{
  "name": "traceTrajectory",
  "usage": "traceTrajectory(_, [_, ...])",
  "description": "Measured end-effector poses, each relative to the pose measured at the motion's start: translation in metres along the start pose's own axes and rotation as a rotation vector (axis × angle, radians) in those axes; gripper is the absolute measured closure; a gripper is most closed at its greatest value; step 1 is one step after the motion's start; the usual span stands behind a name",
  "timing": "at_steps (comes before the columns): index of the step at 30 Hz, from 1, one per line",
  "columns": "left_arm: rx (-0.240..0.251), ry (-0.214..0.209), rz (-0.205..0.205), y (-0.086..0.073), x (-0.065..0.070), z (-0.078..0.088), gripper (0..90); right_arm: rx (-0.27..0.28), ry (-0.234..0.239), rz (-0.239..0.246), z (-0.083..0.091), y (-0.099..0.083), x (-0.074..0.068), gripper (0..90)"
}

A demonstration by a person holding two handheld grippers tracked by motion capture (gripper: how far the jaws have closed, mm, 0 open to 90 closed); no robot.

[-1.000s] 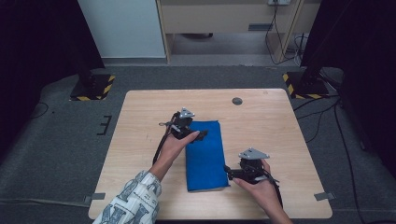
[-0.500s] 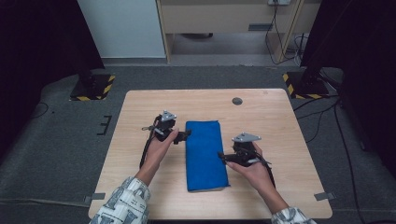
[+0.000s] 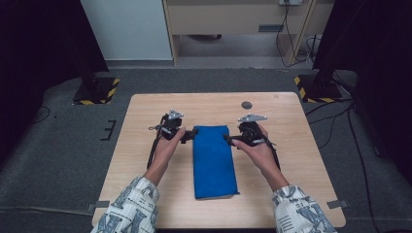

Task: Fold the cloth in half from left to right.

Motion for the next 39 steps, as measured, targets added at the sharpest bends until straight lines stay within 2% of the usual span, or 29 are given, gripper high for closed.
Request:
traceTrajectory(2, [0.002,-0.006,0.019,0.0,-0.001,0.0,11.5,0.005,-0.006,0.013,-0.002,0.009,0.002,13.8])
traceTrajectory(6, [-0.003,-0.002,0.024,0.001,0.001,0.003,11.5,-0.008,-0.016,0.018,-0.006,0.02,0.005,18.3])
traceTrajectory(10, [-0.004,-0.023,0.02,0.003,0.003,0.004,11.3,-0.039,-0.019,0.046,-0.012,0.023,0.005,24.9])
traceTrajectory(13, [-0.005,-0.013,0.008,0.005,0.005,0.002,11.3,-0.053,-0.02,0.05,-0.017,0.023,0.004,29.0])
traceTrajectory(16, [-0.007,0.009,0.022,0.008,0.004,-0.003,11.4,-0.061,-0.005,0.042,-0.023,0.026,0.004,33.9])
traceTrajectory(19, [-0.02,-0.003,0.033,0.01,0.004,-0.007,12.0,-0.075,-0.005,0.052,-0.028,0.03,0.002,37.9])
traceTrajectory(22, [-0.04,0.002,0.023,0.008,0.005,-0.012,17.7,-0.08,-0.003,0.072,-0.032,0.032,0.002,46.5])
traceTrajectory(24, [-0.055,0.013,0.036,0.006,0.003,-0.014,18.6,-0.072,-0.013,0.089,-0.035,0.035,0.002,48.9])
traceTrajectory(29, [-0.035,0.015,0.058,0.005,-0.005,-0.022,25.5,-0.082,-0.015,0.097,-0.047,0.041,0.0,54.6])
traceTrajectory(31, [-0.057,0.014,0.057,0.001,-0.009,-0.029,27.0,-0.1,-0.023,0.107,-0.056,0.041,0.0,56.6])
traceTrajectory(34, [-0.077,0.005,0.065,-0.003,-0.014,-0.041,28.3,-0.122,-0.045,0.091,-0.07,0.037,0.002,60.0])
traceTrajectory(35, [-0.096,0.006,0.052,-0.005,-0.015,-0.046,29.6,-0.134,-0.05,0.093,-0.074,0.035,0.003,59.7])
traceTrajectory(37, [-0.126,0.035,0.022,-0.01,-0.018,-0.052,30.7,-0.159,-0.044,0.087,-0.082,0.029,0.004,58.1])
traceTrajectory(39, [-0.131,0.036,0.031,-0.013,-0.021,-0.054,29.9,-0.183,-0.049,0.087,-0.088,0.025,0.004,55.7])
Point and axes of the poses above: each handheld gripper's, and its own axes: z roughly backward along the jaws, y roughly out of its top, x roughly to its right, the point moved 1 cm from there along -z, roughly forward along the jaws, and after that the axes turned 8 degrees about -y, right-handed, at the moved point
